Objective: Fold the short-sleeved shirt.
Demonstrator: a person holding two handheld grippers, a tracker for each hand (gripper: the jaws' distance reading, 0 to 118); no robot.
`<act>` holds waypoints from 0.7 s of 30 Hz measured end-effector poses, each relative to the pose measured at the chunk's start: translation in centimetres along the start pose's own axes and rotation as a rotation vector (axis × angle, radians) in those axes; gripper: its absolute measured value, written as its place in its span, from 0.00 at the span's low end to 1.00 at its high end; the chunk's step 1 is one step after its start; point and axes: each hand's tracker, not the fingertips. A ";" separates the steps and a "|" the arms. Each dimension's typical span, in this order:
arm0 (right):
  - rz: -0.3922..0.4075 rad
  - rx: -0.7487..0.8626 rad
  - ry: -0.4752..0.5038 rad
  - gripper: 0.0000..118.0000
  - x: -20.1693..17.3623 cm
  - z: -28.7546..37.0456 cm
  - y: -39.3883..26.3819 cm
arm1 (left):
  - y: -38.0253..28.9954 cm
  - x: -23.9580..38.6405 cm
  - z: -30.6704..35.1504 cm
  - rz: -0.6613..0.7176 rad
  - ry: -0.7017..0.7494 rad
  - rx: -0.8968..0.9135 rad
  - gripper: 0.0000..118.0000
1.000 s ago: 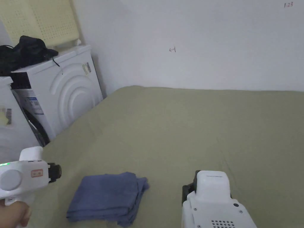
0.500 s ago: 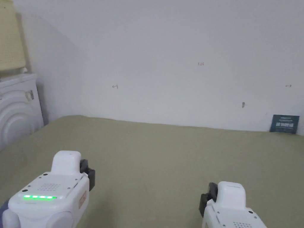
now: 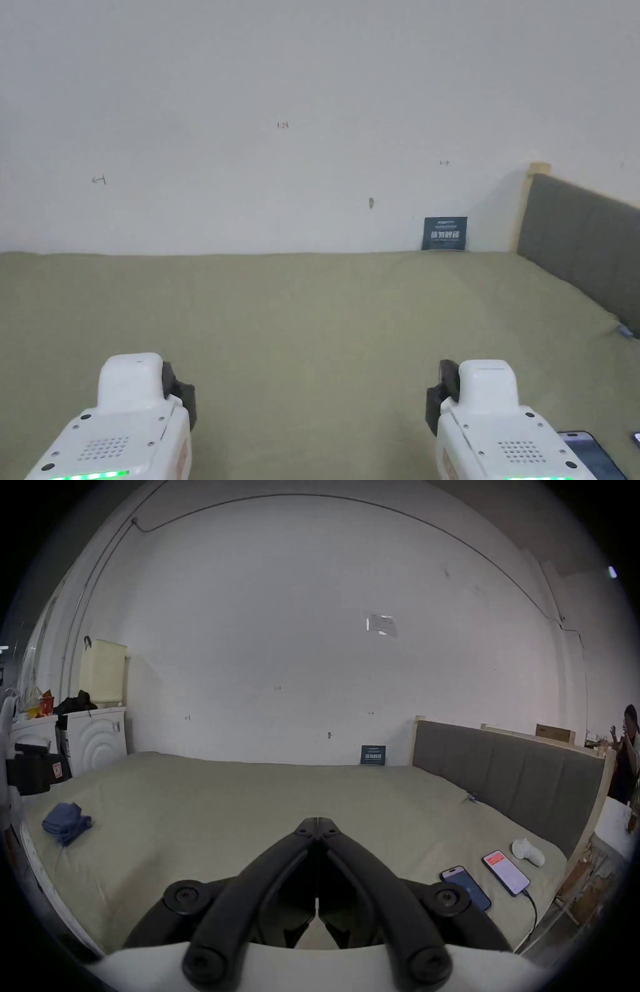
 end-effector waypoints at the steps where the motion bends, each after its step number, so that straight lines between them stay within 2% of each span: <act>1: -0.004 0.005 -0.002 0.00 0.2 0.0 0.2 | 0.3 0.0 0.1 0.000 -0.006 0.009 0.04; 3: -0.008 0.017 -0.013 0.01 0.3 -0.1 0.6 | 0.9 -0.3 0.2 0.007 -0.047 0.038 0.22; 4: -0.008 0.023 -0.010 0.06 0.4 -0.2 0.9 | 1.2 -0.5 0.2 0.010 -0.054 0.046 0.39; 5: -0.004 0.029 -0.010 0.16 0.4 -0.3 1.1 | 1.5 -0.6 0.2 0.010 -0.058 0.049 0.72; 6: 0.002 0.035 -0.009 0.16 0.5 -0.4 1.3 | 1.7 -0.6 0.1 0.007 -0.053 0.055 0.72; 7: 0.008 0.037 -0.004 0.22 0.5 -0.5 1.5 | 1.9 -0.7 0.0 0.002 -0.045 0.060 0.79; 8: 0.013 0.033 0.002 0.44 0.6 -0.8 1.6 | 1.9 -0.9 0.0 0.002 -0.042 0.065 0.97; 9: 0.020 0.007 0.007 0.75 0.6 -1.3 1.5 | 1.9 -0.8 0.4 -0.005 -0.042 0.088 1.00; 10: 0.053 0.060 -0.027 1.00 1.0 -1.0 0.7 | 2.0 -0.8 0.4 -0.004 -0.041 0.088 1.00; 12: 0.039 0.037 0.013 1.00 0.7 -1.3 0.9 | 1.9 -0.9 0.4 -0.013 -0.043 0.076 1.00; 21: -0.008 -0.018 -0.008 1.00 0.3 -1.4 1.4 | 1.3 -1.3 0.0 -0.036 -0.025 0.066 1.00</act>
